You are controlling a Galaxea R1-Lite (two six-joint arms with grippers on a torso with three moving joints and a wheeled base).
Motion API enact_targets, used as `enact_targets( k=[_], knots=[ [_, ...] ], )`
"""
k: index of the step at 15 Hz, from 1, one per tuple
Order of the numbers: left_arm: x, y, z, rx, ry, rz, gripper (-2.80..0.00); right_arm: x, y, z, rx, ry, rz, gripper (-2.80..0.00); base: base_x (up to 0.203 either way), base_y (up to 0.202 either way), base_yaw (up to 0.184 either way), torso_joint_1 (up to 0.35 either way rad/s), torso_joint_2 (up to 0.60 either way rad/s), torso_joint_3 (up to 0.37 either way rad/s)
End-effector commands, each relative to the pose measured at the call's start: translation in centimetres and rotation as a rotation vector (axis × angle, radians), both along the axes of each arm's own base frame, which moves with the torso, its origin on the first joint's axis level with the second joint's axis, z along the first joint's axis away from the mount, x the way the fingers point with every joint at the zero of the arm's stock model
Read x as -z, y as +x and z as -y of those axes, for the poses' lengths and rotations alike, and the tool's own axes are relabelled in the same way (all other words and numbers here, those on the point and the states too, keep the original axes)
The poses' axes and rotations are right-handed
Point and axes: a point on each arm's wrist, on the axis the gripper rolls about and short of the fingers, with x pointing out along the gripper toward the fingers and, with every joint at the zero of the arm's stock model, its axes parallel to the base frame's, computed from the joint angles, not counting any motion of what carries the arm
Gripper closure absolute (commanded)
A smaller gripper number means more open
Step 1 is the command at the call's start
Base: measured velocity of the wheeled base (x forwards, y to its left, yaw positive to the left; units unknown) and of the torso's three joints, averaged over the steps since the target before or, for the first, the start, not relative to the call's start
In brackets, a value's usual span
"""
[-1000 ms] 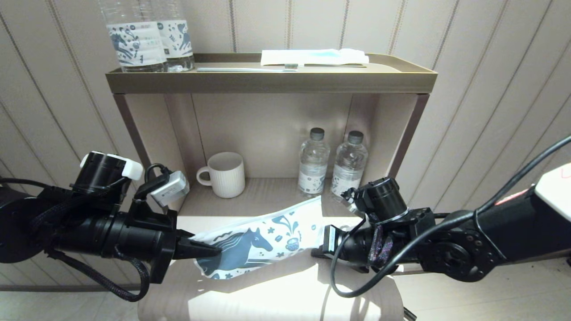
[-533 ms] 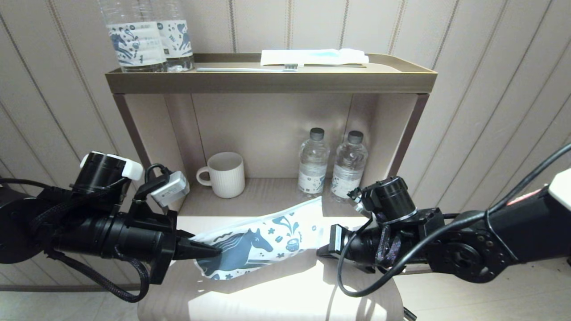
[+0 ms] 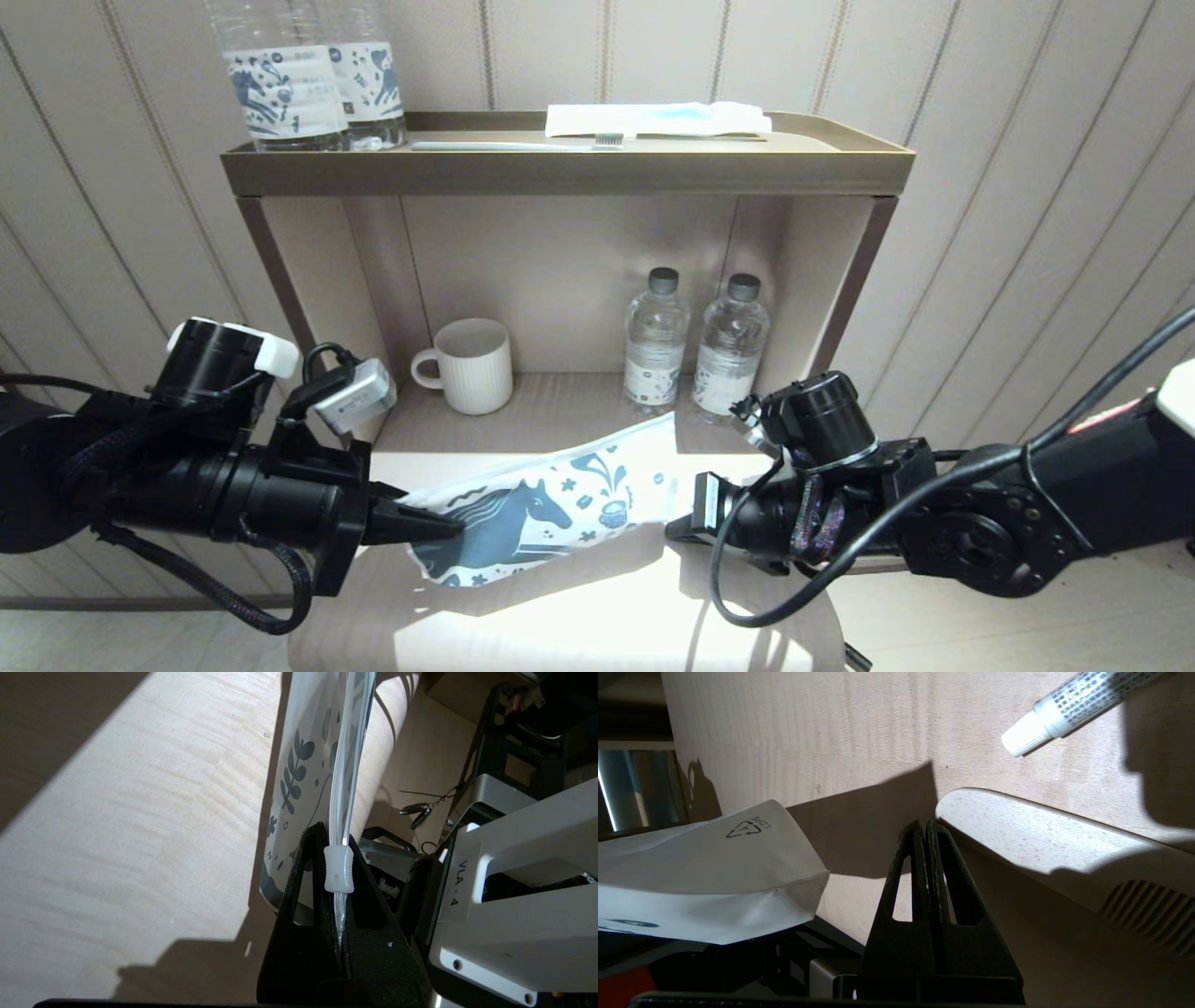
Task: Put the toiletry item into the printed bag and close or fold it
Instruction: Pick up the comb
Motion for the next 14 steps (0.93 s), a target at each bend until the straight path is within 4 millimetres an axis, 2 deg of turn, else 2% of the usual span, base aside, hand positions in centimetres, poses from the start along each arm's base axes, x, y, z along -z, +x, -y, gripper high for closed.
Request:
enact_targets(
  k=[1,6,14],
  knots=[
    [0.0,0.0,0.0,0.005,-0.002,-0.001,0.0,-0.2,0.0,-0.5,-0.011,0.009,0.004,0.0,0.0,0.0,0.0,0.0,0.0,0.0],
    [0.0,0.0,0.0,0.005,-0.003,0.0,0.0,-0.2,0.4,-0.8,-0.013,0.012,0.009,0.0,0.0,0.0,0.0,0.0,0.0,0.0],
    [0.0,0.0,0.0,0.005,-0.003,0.001,0.0,0.7,0.3,-1.4,-0.029,-0.003,-0.017,0.0,0.0,0.0,0.0,0.0,0.0,0.0]
  ],
)
